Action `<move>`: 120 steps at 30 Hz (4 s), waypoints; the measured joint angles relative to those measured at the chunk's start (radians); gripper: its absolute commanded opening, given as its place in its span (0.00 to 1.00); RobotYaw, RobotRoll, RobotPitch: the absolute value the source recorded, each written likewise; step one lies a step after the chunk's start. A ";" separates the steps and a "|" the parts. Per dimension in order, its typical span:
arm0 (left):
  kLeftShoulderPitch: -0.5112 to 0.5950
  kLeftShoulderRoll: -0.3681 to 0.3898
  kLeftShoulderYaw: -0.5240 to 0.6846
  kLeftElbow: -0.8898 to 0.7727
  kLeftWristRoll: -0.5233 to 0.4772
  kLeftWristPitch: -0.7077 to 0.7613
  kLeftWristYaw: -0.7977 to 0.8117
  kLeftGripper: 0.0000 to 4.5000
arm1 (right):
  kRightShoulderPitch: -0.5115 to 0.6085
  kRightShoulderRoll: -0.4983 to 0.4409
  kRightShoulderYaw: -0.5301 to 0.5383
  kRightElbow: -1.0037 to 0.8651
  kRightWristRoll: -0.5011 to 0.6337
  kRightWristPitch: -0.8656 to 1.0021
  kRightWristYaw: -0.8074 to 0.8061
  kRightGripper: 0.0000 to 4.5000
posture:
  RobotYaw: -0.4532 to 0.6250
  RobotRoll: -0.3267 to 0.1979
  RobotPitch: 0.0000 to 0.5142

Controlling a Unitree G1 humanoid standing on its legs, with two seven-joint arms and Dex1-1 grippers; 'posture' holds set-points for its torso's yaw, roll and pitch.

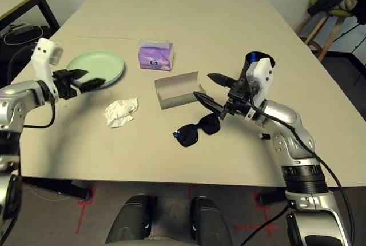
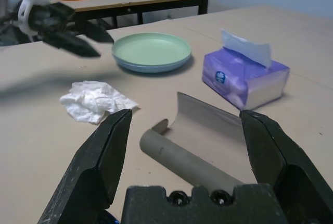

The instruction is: Organize and tidy the items on the table.

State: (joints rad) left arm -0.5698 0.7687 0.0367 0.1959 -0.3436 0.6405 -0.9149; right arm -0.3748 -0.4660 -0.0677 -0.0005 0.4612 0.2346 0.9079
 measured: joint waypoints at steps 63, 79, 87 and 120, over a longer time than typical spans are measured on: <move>-0.032 -0.063 -0.009 0.092 0.049 -0.101 -0.218 0.01 | 0.008 0.009 0.002 0.021 -0.025 -0.077 0.006 1.00 | 0.59 0.62 0.10; -0.223 -0.107 0.145 0.177 -0.046 -0.046 -0.048 0.01 | -0.009 0.028 0.008 0.049 -0.032 -0.097 0.008 1.00 | 0.59 0.62 0.09; -0.230 -0.112 0.147 0.210 -0.047 -0.053 -0.029 0.01 | -0.009 0.028 0.010 0.051 -0.032 -0.099 0.008 1.00 | 0.60 0.62 0.09; -0.478 -0.199 0.212 0.720 0.036 -0.405 0.340 0.01 | -0.031 0.057 0.012 0.017 -0.032 -0.074 -0.054 1.00 | 0.58 0.62 0.10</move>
State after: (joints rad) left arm -1.0475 0.5701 0.2485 0.9155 -0.3076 0.2354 -0.5749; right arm -0.4058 -0.4089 -0.0555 0.0168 0.4296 0.1604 0.8537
